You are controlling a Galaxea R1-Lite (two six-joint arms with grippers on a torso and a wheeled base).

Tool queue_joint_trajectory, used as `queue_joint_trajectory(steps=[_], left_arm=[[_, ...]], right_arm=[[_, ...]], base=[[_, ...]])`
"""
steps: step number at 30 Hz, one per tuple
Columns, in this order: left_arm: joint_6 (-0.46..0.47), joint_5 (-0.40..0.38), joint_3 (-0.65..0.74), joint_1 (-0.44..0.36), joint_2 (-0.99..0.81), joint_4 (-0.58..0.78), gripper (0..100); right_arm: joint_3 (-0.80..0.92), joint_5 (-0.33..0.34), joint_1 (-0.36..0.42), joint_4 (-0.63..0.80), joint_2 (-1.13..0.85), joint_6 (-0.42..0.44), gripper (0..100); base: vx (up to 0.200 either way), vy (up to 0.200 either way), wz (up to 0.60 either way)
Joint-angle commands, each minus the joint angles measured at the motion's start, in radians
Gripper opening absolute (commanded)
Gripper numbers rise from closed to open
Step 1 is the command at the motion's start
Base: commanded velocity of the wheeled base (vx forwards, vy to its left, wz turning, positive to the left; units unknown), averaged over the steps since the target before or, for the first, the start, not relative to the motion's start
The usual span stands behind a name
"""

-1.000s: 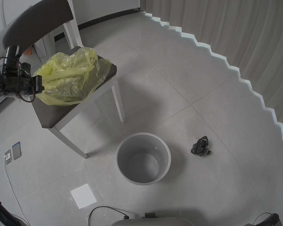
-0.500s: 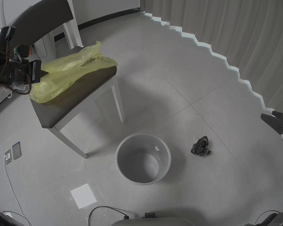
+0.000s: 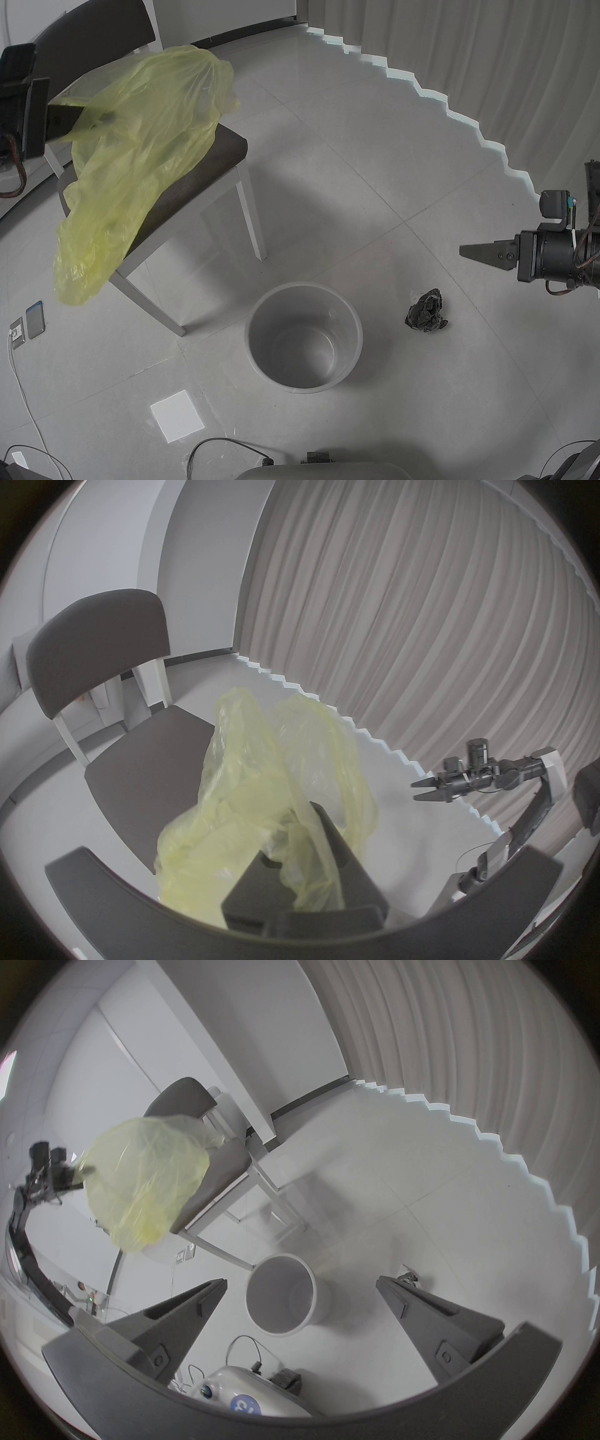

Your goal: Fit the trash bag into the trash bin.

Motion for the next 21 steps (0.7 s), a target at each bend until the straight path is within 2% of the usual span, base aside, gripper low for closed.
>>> queue_joint_trajectory(steps=[1, 8, 12, 21], left_arm=[[-0.014, -0.001, 0.05, -0.06, -0.071, 0.004, 0], [-0.016, -0.023, 0.159, -0.123, -0.146, 0.006, 0], [-0.016, -0.104, 0.244, -0.154, -0.181, 0.004, 0], [-0.016, -0.17, 0.252, -0.223, -0.181, 0.003, 0]], right_arm=[[-0.061, 0.001, 0.002, 0.013, 0.038, 0.029, 100], [-0.078, 0.003, 0.012, 0.028, 0.044, 0.03, 100], [-0.075, 0.004, 0.034, 0.028, 0.046, 0.032, 100], [-0.098, 0.006, 0.035, 0.03, 0.074, 0.052, 100]], base=[[0.0, 0.0, 0.0], [0.0, 0.0, 0.0], [0.0, 0.0, 0.0], [0.0, 0.0, 0.0]])
